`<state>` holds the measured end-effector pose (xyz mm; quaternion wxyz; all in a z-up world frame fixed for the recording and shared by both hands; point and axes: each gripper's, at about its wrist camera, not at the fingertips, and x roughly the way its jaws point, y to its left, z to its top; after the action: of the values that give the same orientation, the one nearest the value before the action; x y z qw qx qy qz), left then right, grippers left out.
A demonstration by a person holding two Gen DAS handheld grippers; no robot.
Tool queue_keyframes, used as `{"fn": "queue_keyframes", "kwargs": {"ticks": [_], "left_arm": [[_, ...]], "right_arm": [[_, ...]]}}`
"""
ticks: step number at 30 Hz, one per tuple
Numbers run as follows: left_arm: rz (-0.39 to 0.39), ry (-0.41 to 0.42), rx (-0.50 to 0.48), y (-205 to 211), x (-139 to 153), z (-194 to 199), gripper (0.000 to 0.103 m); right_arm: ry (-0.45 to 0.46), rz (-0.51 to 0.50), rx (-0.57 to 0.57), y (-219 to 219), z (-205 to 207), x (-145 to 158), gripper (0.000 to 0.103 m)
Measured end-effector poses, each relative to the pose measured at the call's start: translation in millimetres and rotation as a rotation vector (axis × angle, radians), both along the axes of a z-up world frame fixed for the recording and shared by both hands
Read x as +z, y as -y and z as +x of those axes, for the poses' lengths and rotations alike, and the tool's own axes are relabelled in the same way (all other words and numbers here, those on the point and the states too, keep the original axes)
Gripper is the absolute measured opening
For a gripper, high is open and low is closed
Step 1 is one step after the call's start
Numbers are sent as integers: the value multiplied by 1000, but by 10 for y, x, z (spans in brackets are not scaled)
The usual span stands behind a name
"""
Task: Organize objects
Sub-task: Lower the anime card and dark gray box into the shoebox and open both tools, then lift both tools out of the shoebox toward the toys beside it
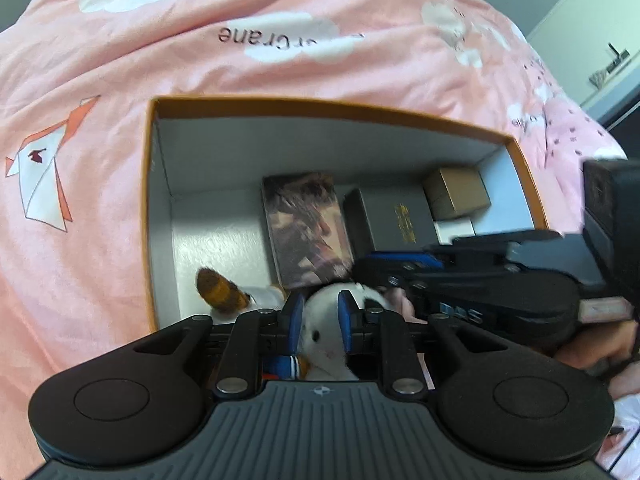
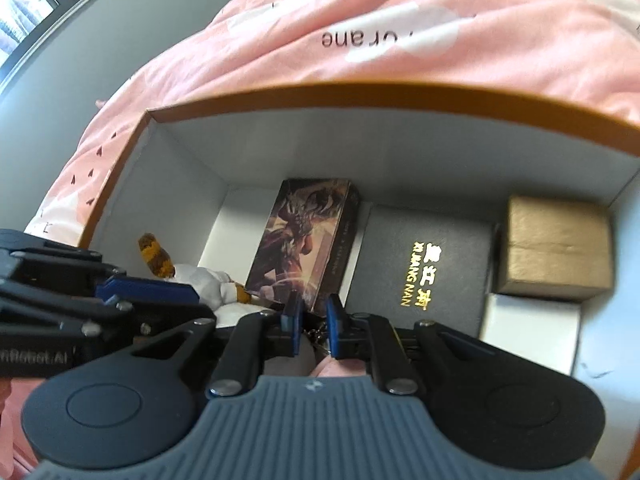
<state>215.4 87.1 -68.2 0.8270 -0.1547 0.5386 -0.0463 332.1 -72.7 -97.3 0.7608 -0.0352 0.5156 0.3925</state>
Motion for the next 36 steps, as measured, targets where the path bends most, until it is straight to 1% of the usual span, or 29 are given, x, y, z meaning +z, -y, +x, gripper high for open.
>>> {"fn": "queue_keyframes", "kwargs": {"ticks": [2,4,7,8,9,13,14,15,18,20,22,24,25,26,27,28,29,30,31,34,36], "left_arm": [[19,21,9,5,9,57,24],[67,36,19,47,-4,146,24],[134,14,39,106,-68,326,24],[135,-4,44,108,-102,380,24],[125,-19,49,109,-136,430,27],[80,-58,72,79,-254,541,29],[75,-53,78,82,-254,548,29],[63,-48,74,87,-251,551,28],[-42,-63,55,123,-277,572,22],[-79,-62,37,182,-288,586,20],[-74,-54,40,218,-279,579,20],[-34,-26,49,207,-220,541,21],[-1,-12,64,186,-184,514,21],[41,-2,80,165,-157,489,24],[85,2,87,146,-139,471,33],[117,1,92,127,-137,460,38],[133,-8,96,104,-149,451,44],[136,-19,94,89,-163,459,44],[127,-25,90,80,-182,461,44],[79,-47,94,88,-270,484,44],[73,-37,108,109,-302,491,46]], "right_arm": [[13,6,-12,45,1,53,14],[51,-14,-29,71,-19,104,15],[113,-24,-38,131,-61,191,16],[125,-23,-41,151,-62,224,16],[138,-21,-44,187,-75,254,17],[190,-21,-66,329,-116,352,17],[195,-19,-71,359,-120,362,17],[195,-15,-78,377,-111,366,17],[189,-7,-88,436,-105,362,17],[182,-10,-98,449,-98,325,17],[170,-15,-107,460,-93,294,17],[167,-18,-109,478,-111,282,17],[168,-16,-108,491,-125,287,17],[169,-14,-106,511,-139,291,17],[169,-11,-107,526,-152,294,17],[168,-7,-109,537,-157,294,19],[164,-6,-113,543,-156,288,21],[159,-3,-118,537,-155,285,24],[157,-2,-121,534,-157,286,24],[159,4,-118,521,-186,301,25],[162,6,-115,508,-192,309,26]]}}
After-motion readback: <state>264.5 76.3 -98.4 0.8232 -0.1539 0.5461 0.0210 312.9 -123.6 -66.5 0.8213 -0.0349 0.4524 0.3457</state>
